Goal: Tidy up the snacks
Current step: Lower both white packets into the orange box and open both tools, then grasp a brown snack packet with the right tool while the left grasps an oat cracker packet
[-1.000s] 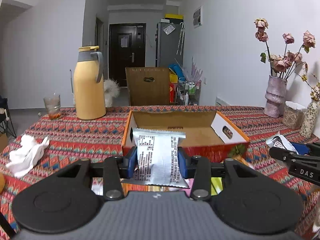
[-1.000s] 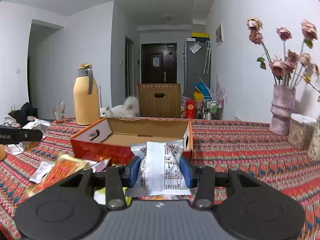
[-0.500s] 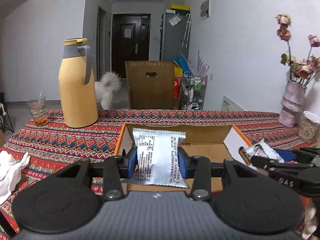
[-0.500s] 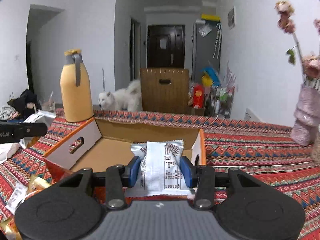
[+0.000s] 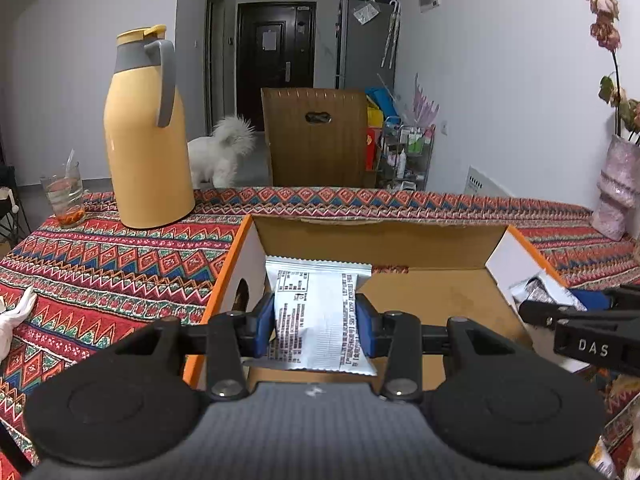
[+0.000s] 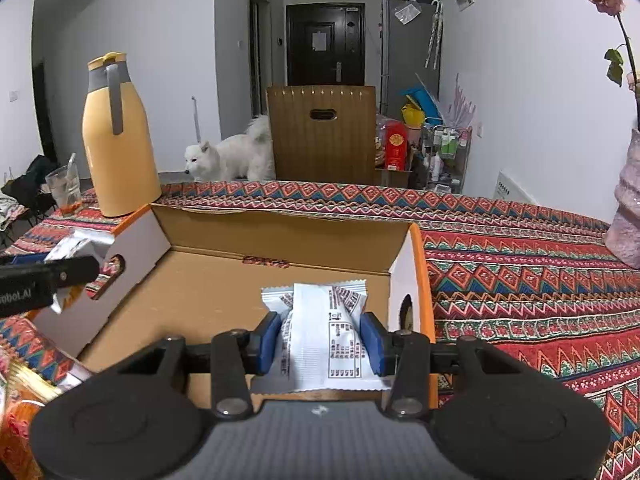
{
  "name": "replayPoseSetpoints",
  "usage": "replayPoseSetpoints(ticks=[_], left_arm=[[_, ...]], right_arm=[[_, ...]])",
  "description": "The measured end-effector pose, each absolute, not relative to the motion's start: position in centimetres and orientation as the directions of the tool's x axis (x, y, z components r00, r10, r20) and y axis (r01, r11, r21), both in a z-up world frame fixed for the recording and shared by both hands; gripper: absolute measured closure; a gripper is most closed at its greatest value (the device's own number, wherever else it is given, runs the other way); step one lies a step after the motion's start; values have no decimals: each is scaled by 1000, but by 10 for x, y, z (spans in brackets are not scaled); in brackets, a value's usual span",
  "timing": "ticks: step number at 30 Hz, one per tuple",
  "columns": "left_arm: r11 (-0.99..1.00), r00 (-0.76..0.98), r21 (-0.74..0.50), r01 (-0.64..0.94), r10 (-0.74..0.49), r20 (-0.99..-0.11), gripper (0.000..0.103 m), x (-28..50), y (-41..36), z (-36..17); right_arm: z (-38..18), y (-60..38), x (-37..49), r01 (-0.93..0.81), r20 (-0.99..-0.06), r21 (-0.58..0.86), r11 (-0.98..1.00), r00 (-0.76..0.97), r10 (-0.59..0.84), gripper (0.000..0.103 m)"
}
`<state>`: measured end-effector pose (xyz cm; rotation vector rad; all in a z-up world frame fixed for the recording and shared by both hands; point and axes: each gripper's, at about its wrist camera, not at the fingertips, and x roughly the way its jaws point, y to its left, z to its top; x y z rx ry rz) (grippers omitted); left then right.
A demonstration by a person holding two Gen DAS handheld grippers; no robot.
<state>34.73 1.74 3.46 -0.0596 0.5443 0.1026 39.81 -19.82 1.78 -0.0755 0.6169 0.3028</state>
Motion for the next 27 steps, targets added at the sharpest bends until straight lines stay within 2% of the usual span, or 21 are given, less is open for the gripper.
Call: replayPoseSetpoints(ticks=[2, 4, 5, 6, 7, 9, 11, 16, 27], left_arm=[[993, 853, -47, -108, 68, -518, 61, 347, 20, 34], [993, 858, -57, -105, 62, -509, 54, 345, 22, 34], [993, 862, -65, -99, 53, -505, 42, 344, 23, 34], [993, 865, -68, -100, 54, -498, 25, 343, 23, 34], [992, 870, -65, -107, 62, -488, 19, 341, 23, 35], [992, 884, -71, -108, 63, -464, 10, 336, 25, 38], [990, 893, -92, -108, 56, -447, 0, 332, 28, 41], [988, 904, -101, -119, 66, -423, 0, 326, 28, 48], [991, 916, -77, -111, 72, -394, 0, 301, 22, 70]], right_arm=[[14, -198, 398, -302, -568, 14, 953, 782, 256, 60], [11, -198, 400, -309, -571, 23, 951, 776, 266, 59], [8, -198, 401, -314, -577, 23, 949, 771, 269, 58], [6, -198, 402, -316, -582, 22, 949, 767, 269, 58], [4, -199, 403, -317, -584, 23, 948, 766, 270, 56], [3, -199, 402, -323, -584, 35, 946, 761, 281, 39], [6, -203, 398, -318, -565, 44, 947, 774, 286, 14], [14, -213, 391, -301, -525, 72, 951, 799, 292, 0], [41, -221, 355, -292, -435, 67, 954, 852, 292, 0]])
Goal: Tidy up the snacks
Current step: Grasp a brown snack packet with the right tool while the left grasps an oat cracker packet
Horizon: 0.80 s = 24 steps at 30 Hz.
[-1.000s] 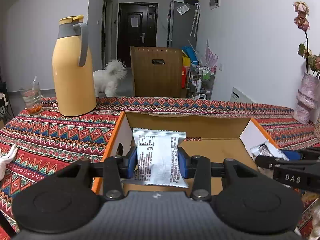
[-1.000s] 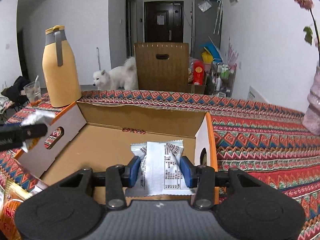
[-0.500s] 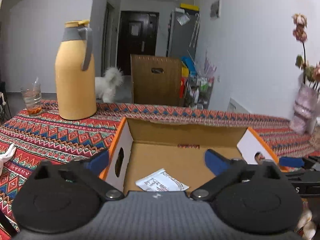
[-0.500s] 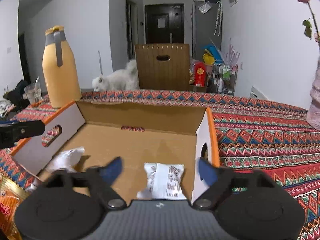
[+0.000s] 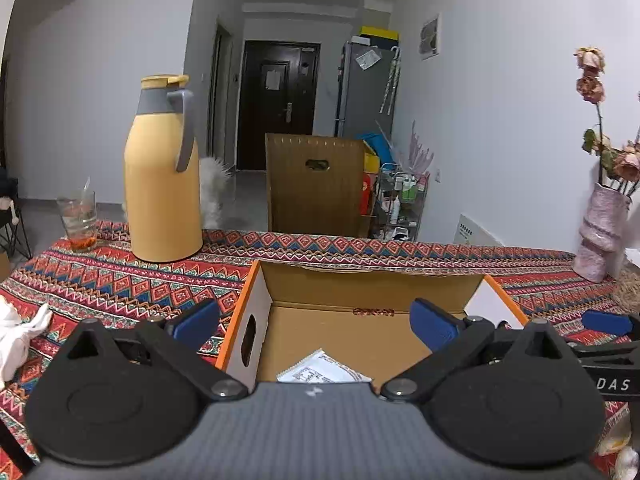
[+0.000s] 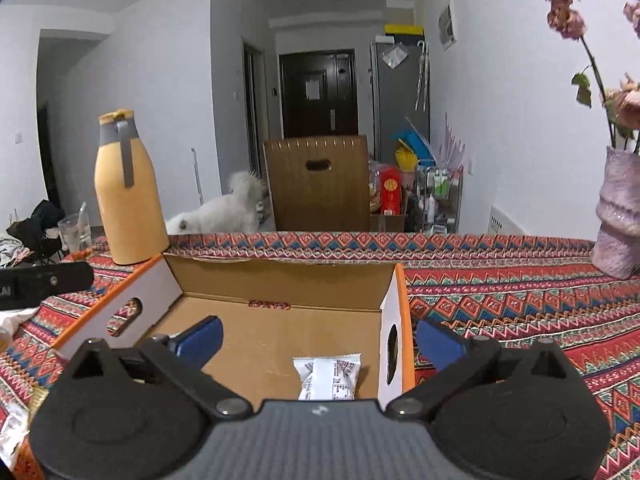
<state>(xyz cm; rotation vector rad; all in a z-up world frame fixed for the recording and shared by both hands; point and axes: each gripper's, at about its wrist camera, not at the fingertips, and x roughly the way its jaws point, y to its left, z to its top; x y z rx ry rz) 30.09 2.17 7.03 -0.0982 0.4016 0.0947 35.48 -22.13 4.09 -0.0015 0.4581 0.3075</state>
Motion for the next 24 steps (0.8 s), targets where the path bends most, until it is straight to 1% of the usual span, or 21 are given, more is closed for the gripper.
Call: replayPoseSetpoints(ticks=[8, 14, 19, 24], left_arm=[[994, 916, -72, -84, 49, -398, 0, 253, 18, 69], [995, 918, -70, -65, 33, -396, 0, 211, 20, 57], [995, 920, -76, -57, 23, -391, 0, 177, 24, 39], [995, 924, -68, -69, 37, -382, 0, 153, 29, 19]], right_arm=[[52, -228, 292, -312, -371, 46, 949, 877, 306, 0], [43, -235, 235, -324, -341, 15, 946, 888, 310, 0], [27, -238, 197, -318, -345, 0, 948, 890, 298, 0], [11, -245, 172, -299, -367, 25, 954, 885, 286, 0]])
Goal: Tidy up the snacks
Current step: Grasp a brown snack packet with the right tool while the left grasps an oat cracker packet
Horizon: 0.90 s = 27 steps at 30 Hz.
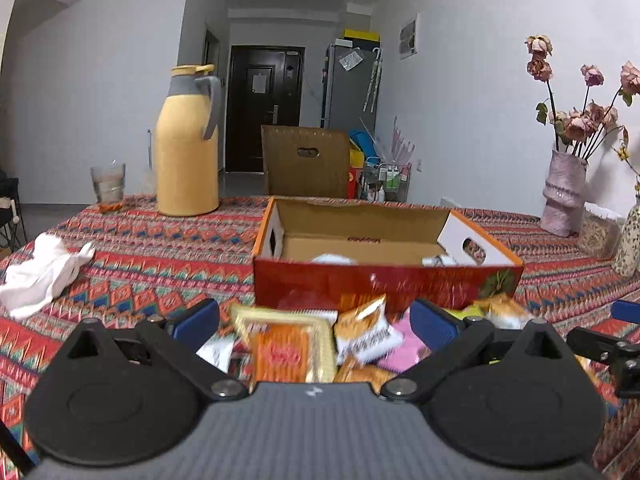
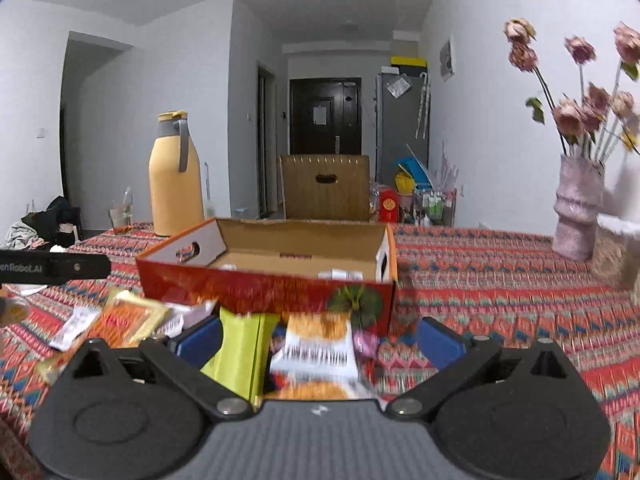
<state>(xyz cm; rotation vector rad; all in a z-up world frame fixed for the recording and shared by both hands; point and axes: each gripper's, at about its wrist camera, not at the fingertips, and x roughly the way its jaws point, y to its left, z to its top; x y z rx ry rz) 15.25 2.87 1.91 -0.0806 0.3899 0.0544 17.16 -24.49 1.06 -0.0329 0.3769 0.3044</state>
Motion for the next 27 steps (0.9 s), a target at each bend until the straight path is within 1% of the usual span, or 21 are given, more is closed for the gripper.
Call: replayPoseSetpoints(ticks=[7, 13, 15, 18, 20, 22, 24, 25, 27], left_arm=[[994, 911, -70, -86, 50, -410, 0, 143, 35, -3], [994, 910, -70, -80, 44, -411, 0, 142, 36, -2], [995, 909, -70, -77, 41, -415, 0, 141, 36, -3], [995, 905, -68, -73, 37, -424, 0, 141, 34, -3], [995, 902, -70, -72, 35, -431, 0, 141, 34, -3], [995, 899, -70, -71, 33, -437, 0, 140, 34, -3], [995, 897, -72, -71, 32, -442, 0, 139, 33, -3], [995, 895, -71, -72, 33, -446, 0, 139, 33, -4], [995, 890, -70, -73, 33, -455, 0, 140, 32, -4]], right_arm=[[-17, -253, 150, -264, -407, 55, 963, 875, 263, 0], [-18, -247, 160, -268, -423, 28, 963, 870, 254, 1], [-19, -246, 170, -269, -439, 28, 963, 862, 254, 4], [-22, -245, 185, -281, -470, 44, 959, 841, 268, 11], [-25, -245, 196, -286, -498, 63, 956, 821, 279, 19], [-29, -245, 201, -284, -518, 74, 956, 808, 280, 24], [-29, -244, 198, -293, -510, 71, 954, 811, 287, 33], [-28, -244, 196, -301, -504, 73, 951, 812, 295, 43], [-26, -242, 192, -315, -498, 65, 947, 812, 304, 46]])
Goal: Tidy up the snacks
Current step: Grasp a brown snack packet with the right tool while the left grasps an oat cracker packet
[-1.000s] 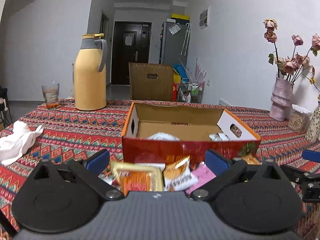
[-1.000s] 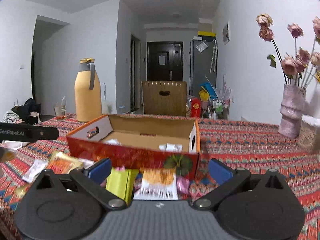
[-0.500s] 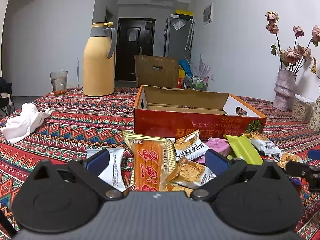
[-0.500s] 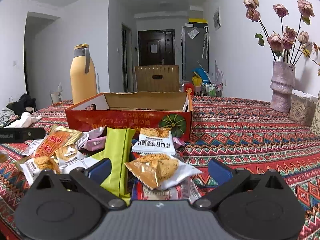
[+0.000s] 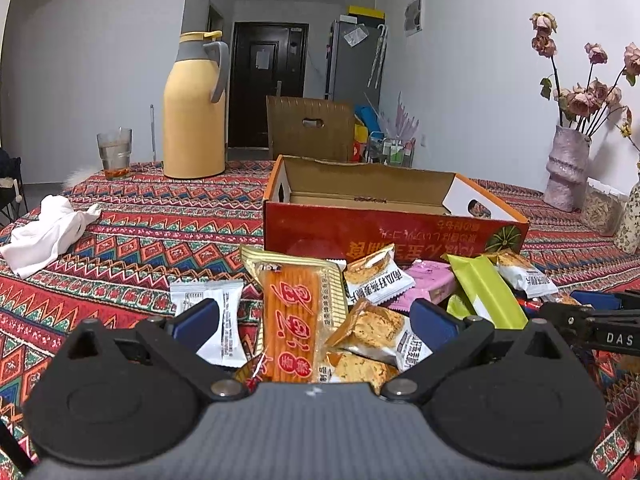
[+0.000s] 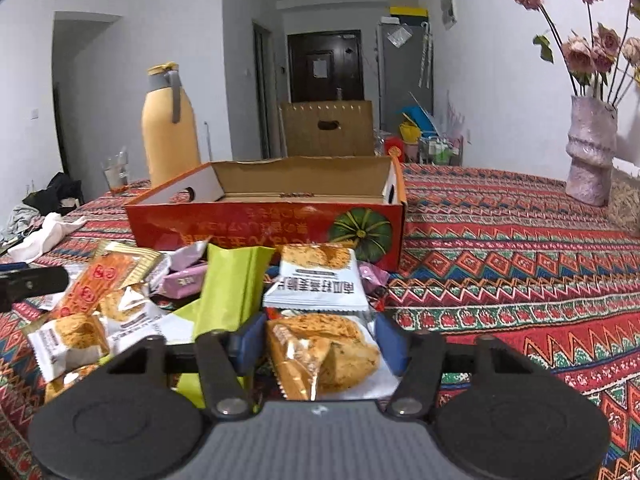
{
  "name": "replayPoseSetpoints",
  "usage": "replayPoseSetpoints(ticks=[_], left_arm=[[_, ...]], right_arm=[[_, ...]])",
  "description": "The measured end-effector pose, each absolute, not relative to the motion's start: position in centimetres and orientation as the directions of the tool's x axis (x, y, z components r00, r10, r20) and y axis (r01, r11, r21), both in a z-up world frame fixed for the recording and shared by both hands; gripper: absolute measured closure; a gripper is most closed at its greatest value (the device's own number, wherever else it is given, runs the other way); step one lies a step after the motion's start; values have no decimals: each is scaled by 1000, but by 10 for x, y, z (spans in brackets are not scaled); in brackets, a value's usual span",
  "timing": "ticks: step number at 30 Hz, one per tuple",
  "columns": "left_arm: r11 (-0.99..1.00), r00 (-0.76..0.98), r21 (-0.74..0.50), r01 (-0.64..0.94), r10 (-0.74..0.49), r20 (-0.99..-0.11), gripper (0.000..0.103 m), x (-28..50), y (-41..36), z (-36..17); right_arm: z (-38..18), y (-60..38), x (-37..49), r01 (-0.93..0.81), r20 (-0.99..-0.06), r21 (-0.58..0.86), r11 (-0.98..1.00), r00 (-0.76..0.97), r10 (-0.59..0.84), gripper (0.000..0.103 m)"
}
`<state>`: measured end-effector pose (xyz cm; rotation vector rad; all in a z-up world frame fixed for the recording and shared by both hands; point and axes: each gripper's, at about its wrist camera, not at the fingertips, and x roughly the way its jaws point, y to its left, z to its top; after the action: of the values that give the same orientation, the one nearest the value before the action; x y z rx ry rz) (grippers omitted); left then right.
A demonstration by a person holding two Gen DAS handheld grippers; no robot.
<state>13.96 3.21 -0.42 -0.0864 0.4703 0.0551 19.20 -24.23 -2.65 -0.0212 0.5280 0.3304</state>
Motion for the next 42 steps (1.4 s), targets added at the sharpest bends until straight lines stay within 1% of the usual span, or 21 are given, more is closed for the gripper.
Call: replayPoseSetpoints(ticks=[3, 6, 7, 9, 10, 16, 21, 26, 29, 31, 32, 33, 34, 36, 37, 39, 41, 42], left_arm=[[995, 886, -75, -70, 27, -463, 0, 138, 32, -4], [995, 882, -77, -70, 26, -470, 0, 136, 32, -4], [994, 882, -78, -71, 26, -470, 0, 134, 32, -3], [994, 882, -77, -72, 28, -471, 0, 133, 32, -3], [994, 881, -76, -75, 31, -471, 0, 131, 32, -3], [994, 878, -79, -77, 30, -477, 0, 122, 35, -1], [997, 865, -73, -36, -6, -502, 0, 118, 29, -2], [999, 847, -45, 2, -25, -531, 0, 120, 16, -8], [1000, 834, -18, 13, -21, -551, 3, 126, 10, -12], [1000, 819, 4, 14, -9, -574, 11, 132, 6, -15], [1000, 814, 6, 16, -10, -581, 19, 135, 6, -16], [1000, 809, 6, 17, -11, -588, 24, 137, 6, -17], [1000, 804, 2, 17, -12, -594, 26, 139, 6, -18], [1000, 800, -8, 18, -19, -600, 34, 142, 7, -20], [1000, 798, -13, 19, -22, -603, 37, 143, 7, -20], [999, 792, -21, 24, -32, -610, 48, 145, 8, -22], [999, 784, -29, 27, -39, -619, 55, 146, 8, -24], [999, 781, -39, 30, -48, -622, 56, 146, 9, -25]], right_arm=[[-27, -239, 187, -330, -504, 46, 943, 807, 307, 47], [-27, -238, 181, -334, -500, 38, 942, 810, 308, 51], [-27, -239, 179, -335, -498, 44, 941, 809, 312, 54], [-25, -241, 176, -330, -491, 57, 942, 813, 315, 64], [-24, -242, 173, -328, -484, 68, 942, 815, 319, 65], [-11, -250, 148, -311, -410, 98, 945, 853, 324, 67], [1, -257, 131, -298, -357, 95, 950, 881, 312, 67], [-2, -260, 124, -291, -364, 97, 952, 880, 306, 67], [-5, -260, 122, -294, -372, 101, 951, 875, 310, 67], [-6, -259, 121, -296, -374, 102, 950, 873, 313, 67], [-6, -259, 120, -297, -373, 103, 949, 873, 314, 67], [-6, -259, 120, -297, -373, 103, 949, 873, 314, 67], [-7, -259, 120, -296, -372, 104, 949, 874, 314, 67], [-7, -260, 120, -294, -374, 108, 950, 873, 313, 67], [-8, -260, 121, -294, -375, 110, 949, 872, 314, 67], [-9, -260, 122, -296, -380, 112, 948, 869, 316, 66], [-11, -259, 122, -299, -384, 113, 947, 866, 319, 67], [-11, -259, 123, -300, -385, 114, 947, 865, 321, 67]])
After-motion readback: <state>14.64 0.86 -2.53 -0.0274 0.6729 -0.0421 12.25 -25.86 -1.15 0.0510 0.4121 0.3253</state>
